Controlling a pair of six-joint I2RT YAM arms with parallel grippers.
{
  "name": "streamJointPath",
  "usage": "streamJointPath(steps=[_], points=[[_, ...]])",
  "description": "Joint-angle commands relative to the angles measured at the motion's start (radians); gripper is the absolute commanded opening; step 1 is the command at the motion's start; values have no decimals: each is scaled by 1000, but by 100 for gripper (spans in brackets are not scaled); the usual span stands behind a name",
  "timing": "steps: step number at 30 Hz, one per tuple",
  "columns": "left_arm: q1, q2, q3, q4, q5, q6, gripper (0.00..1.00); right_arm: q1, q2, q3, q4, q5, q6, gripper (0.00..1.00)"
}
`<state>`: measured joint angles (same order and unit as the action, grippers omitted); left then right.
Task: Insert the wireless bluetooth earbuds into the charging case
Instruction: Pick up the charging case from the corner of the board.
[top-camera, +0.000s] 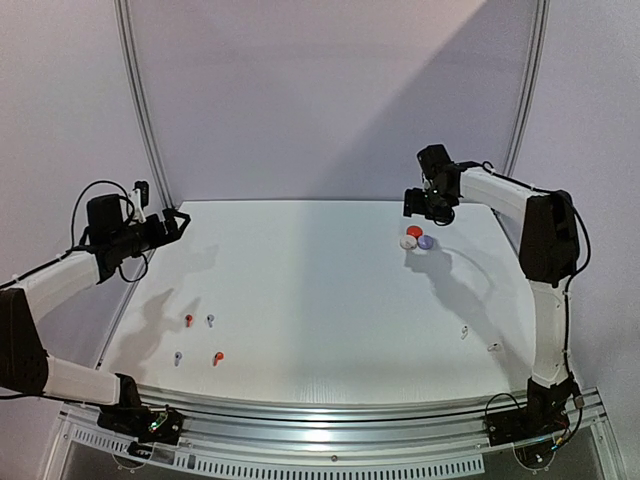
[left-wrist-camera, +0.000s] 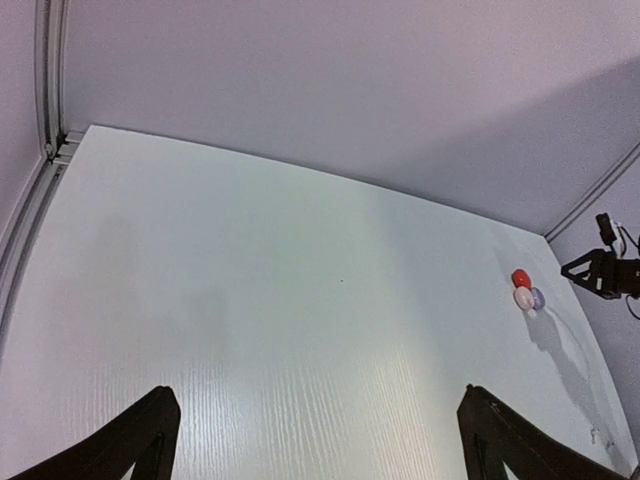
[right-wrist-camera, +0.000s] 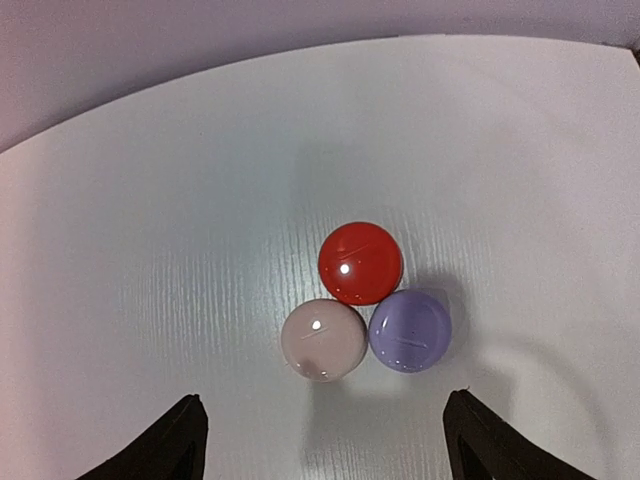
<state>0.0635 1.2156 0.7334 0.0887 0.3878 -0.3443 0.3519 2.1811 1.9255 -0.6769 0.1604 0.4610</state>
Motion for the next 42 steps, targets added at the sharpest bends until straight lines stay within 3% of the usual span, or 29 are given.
streamJointPath(steps=[1, 6, 11, 21, 31, 42], points=[[-5, -24, -17, 8, 52, 5, 99, 13, 92, 105, -105, 94, 65, 83], [-5, -23, -29, 20, 51, 11, 99, 14, 133, 106, -72, 43, 89, 77], [-6, -23, -44, 36, 53, 4, 99, 28, 180, 118, 11, 12, 50, 78], [-5, -34, -57, 32, 49, 9, 99, 27, 269, 195, -33, 67, 27, 75], [-6, -24, -46, 42, 45, 17, 99, 40, 305, 203, -25, 17, 9, 68], [-5, -19, -44, 43, 42, 27, 99, 60, 319, 202, -59, 38, -12, 67]])
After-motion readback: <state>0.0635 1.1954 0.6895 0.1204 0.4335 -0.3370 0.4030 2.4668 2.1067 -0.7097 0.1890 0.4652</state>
